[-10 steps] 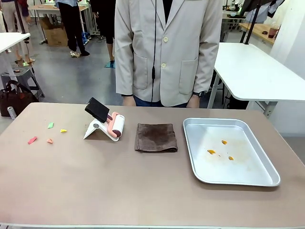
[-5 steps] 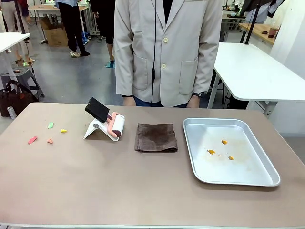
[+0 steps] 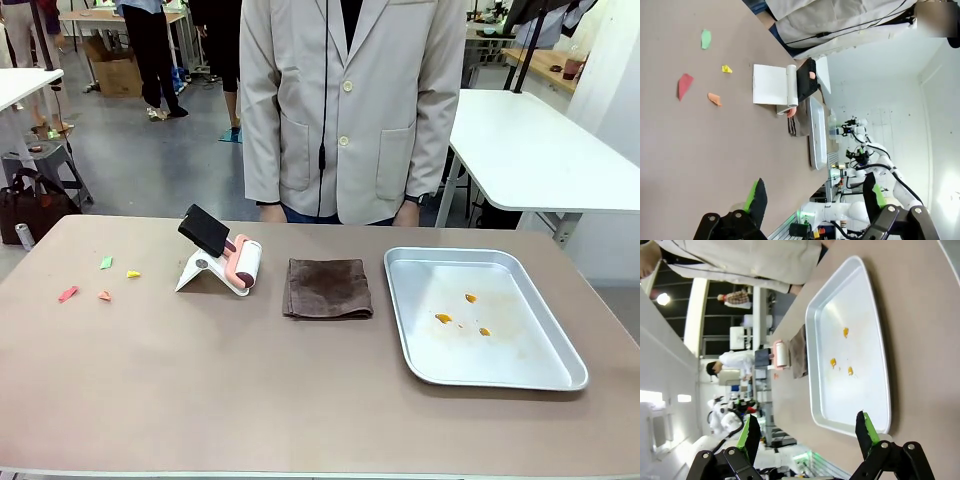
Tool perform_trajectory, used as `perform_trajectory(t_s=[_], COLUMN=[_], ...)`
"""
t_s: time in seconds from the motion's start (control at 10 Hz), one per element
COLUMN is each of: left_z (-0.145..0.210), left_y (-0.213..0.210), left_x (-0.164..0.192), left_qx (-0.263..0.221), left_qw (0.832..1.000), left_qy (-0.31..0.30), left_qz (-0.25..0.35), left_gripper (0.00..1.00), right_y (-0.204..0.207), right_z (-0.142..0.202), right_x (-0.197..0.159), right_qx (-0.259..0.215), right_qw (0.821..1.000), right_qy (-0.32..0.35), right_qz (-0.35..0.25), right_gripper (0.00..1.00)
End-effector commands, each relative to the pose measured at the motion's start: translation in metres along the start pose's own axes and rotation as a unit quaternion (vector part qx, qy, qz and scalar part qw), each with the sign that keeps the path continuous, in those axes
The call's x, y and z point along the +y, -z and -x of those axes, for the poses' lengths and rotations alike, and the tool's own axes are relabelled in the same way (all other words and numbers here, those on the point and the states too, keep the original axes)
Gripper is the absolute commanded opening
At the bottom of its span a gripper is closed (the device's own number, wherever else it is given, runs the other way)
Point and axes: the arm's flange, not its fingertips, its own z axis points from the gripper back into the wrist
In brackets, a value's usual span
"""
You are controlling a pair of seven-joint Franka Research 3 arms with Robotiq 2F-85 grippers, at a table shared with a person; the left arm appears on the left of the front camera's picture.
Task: Clean the surface of the table.
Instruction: Hold the Lint Roller with your left hand and the towel with your right hand.
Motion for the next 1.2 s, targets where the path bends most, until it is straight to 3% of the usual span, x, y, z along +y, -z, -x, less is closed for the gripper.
perform_trajectory(t_s=[0.0, 0.3, 0.5, 0.8, 1.1], left_z=[-0.013, -0.042, -0.052, -0.058, -0.068], left_y=[0.003, 0.021, 0.054, 0.139, 0.208], left_x=[-0.034, -0.083, -0.119, -0.172, -0.211], left_qx=[0.027, 0.042, 0.062, 0.164, 0.211], left_qw=[0.999, 0.997, 0.994, 0.969, 0.947], left_qy=[0.007, 0.016, 0.011, 0.083, 0.111], left_qz=[-0.024, -0.055, -0.089, -0.163, -0.216], left_gripper=[1.00, 1.00, 1.00, 1.00, 1.00], right_y=[0.042, 0.118, 0.168, 0.262, 0.359], right_z=[0.024, 0.044, 0.058, 0.071, 0.094], right_x=[0.040, 0.088, 0.134, 0.206, 0.240], right_qx=[-0.017, 0.002, 0.045, 0.123, 0.138], right_qw=[0.999, 0.997, 0.988, 0.952, 0.924], right_qy=[-0.012, -0.017, -0.076, -0.154, -0.177], right_qz=[0.038, 0.071, 0.129, 0.233, 0.311], right_gripper=[1.00, 1.00, 1.00, 1.00, 1.00])
